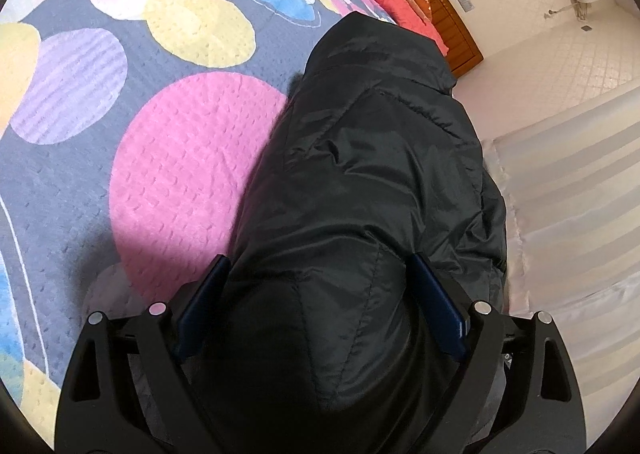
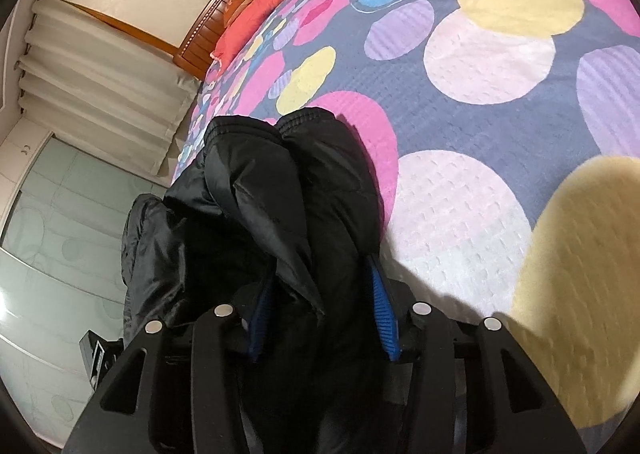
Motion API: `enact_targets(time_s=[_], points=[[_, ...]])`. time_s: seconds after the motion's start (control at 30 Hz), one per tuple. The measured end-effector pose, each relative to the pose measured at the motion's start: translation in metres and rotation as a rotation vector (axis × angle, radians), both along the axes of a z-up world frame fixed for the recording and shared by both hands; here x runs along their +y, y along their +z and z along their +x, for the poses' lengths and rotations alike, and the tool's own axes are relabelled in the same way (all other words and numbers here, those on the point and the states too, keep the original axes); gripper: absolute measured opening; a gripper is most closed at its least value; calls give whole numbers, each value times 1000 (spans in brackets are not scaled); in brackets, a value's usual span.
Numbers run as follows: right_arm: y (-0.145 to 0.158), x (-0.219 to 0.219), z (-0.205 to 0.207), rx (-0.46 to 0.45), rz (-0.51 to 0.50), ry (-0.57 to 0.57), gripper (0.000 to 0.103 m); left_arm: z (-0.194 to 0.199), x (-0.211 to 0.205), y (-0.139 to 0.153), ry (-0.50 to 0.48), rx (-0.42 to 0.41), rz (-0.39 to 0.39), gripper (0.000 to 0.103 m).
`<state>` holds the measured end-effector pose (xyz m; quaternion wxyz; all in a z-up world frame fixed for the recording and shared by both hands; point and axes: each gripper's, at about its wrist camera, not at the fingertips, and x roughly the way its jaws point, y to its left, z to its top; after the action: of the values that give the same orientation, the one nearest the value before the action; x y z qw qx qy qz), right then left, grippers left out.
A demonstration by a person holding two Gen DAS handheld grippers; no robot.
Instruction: Fold large clothes
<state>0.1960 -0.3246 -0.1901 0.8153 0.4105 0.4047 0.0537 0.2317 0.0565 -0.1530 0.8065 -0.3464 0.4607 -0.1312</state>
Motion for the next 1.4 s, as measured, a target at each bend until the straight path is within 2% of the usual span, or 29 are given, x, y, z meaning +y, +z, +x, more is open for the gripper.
enact_targets(time_s=[0.73,0.97,1.1,1.23,1.3,1.4], points=[[36,12,-50,-33,-59,-26,50,-42,0,32,7,-48,95,91],[46,21,-69,-29,-151,-20,56,-68,-7,44,-8,-105,217,91],[51,26,-80,-15,-204,-22,56,-87,-14,53,-18,-158,322,91],[62,38,-94,-14,-311,-25,57,-106,-23,64,-34,-216,406,91],[67,44,-101,-17,-360,-23,64,-115,-27,69,-39,-236,436,91],[79,56,-114,-33,-464,-22,67,-128,-31,75,-41,-260,476,91]])
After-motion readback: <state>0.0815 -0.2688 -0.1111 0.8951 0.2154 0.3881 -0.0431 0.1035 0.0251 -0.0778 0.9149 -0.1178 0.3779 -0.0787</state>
